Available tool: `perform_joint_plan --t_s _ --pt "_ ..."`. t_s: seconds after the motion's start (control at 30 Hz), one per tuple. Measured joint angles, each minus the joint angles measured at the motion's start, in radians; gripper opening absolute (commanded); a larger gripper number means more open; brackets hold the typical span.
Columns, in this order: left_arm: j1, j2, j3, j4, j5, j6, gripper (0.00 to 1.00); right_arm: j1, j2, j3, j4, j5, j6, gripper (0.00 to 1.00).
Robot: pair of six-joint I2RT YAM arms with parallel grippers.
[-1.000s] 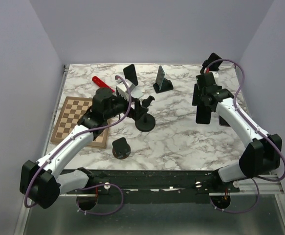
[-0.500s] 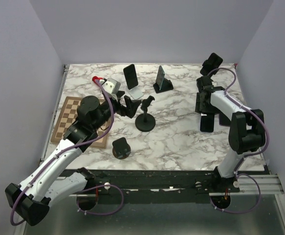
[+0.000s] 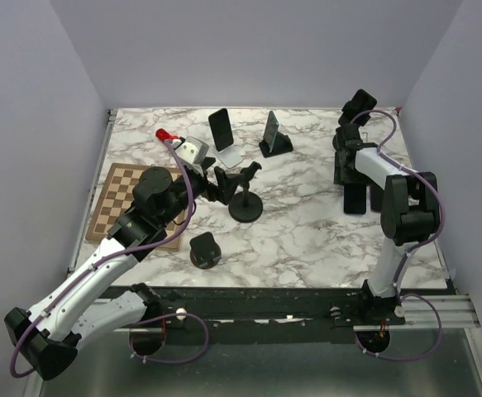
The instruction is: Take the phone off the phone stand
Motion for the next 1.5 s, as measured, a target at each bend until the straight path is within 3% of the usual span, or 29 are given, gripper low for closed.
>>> perform_joint_plan --t_s 0.37,0.77,1.27,1.5 --pt "0.0 0.002 -0.003 0.002 -0.003 0.001 0.97 -0.034 0.068 0.007 0.097 0.027 -0.071 0.16" --pt "0.049 0.039 -0.007 0.008 -0.003 0.0 0.97 -0.05 0.079 0.01 0.148 0.018 -0.079 0.36" --pt "0.056 0.054 -0.009 0.008 -0.002 -0.005 0.97 -0.058 0.08 0.008 0.165 -0.047 -0.079 0.82" --pt "0.056 0.06 -0.009 0.008 0.002 -0.009 0.97 -0.059 0.079 0.003 0.185 -0.065 -0.085 0.91"
